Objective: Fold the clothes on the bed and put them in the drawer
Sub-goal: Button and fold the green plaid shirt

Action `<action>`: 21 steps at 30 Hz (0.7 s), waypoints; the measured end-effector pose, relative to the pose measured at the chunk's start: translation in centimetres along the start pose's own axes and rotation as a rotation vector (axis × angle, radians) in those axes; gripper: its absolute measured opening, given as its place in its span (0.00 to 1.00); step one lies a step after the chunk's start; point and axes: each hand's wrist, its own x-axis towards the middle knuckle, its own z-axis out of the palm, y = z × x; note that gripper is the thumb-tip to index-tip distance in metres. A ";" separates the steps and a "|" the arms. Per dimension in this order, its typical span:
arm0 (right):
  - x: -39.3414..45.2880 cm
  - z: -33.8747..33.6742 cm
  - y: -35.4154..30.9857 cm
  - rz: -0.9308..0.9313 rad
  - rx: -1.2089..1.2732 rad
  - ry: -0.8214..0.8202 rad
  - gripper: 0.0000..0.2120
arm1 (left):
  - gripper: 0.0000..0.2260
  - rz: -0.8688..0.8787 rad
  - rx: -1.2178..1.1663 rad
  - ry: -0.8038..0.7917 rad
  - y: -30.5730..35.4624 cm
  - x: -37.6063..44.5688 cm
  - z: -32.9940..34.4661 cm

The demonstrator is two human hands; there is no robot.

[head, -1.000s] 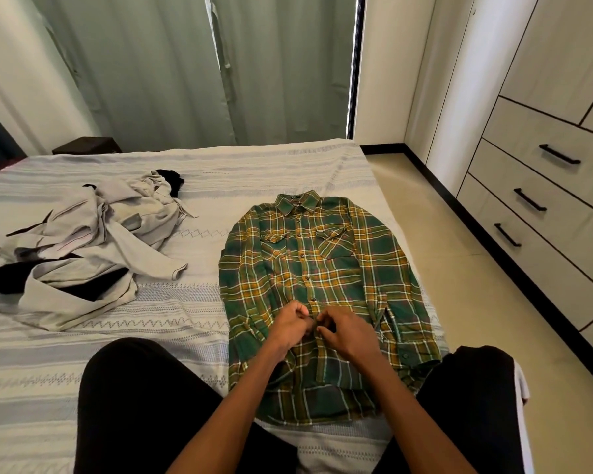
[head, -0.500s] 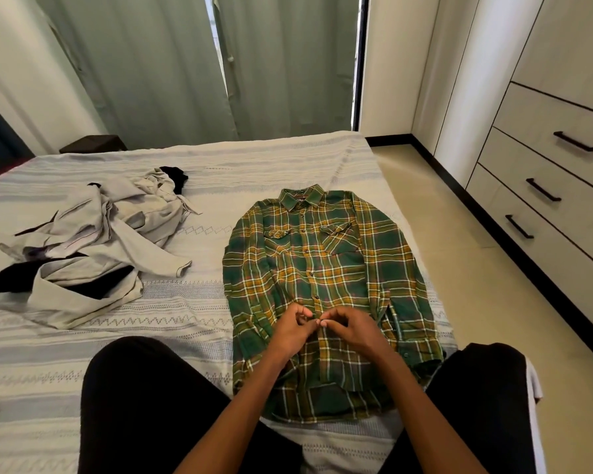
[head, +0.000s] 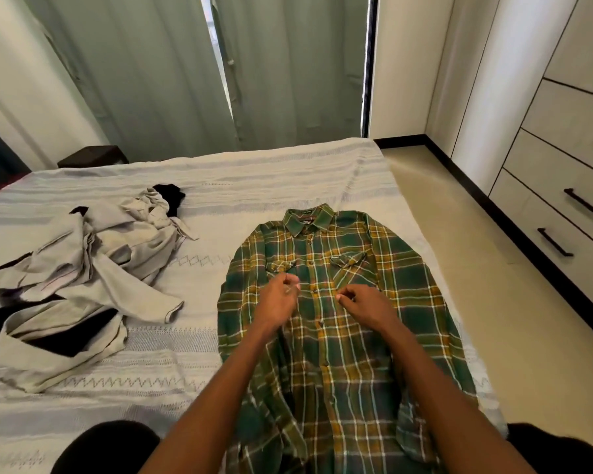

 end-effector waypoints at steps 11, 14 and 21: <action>25.0 -4.9 3.2 0.036 -0.203 0.106 0.24 | 0.21 -0.151 0.348 0.066 -4.5 24.3 -1.0; 29.2 -5.0 5.2 0.062 -0.452 0.123 0.26 | 0.24 -0.145 0.602 0.055 -6.9 27.3 -0.5; 31.7 -5.0 6.8 0.218 -0.555 0.221 0.18 | 0.13 -0.124 0.750 0.097 -9.8 29.8 -1.8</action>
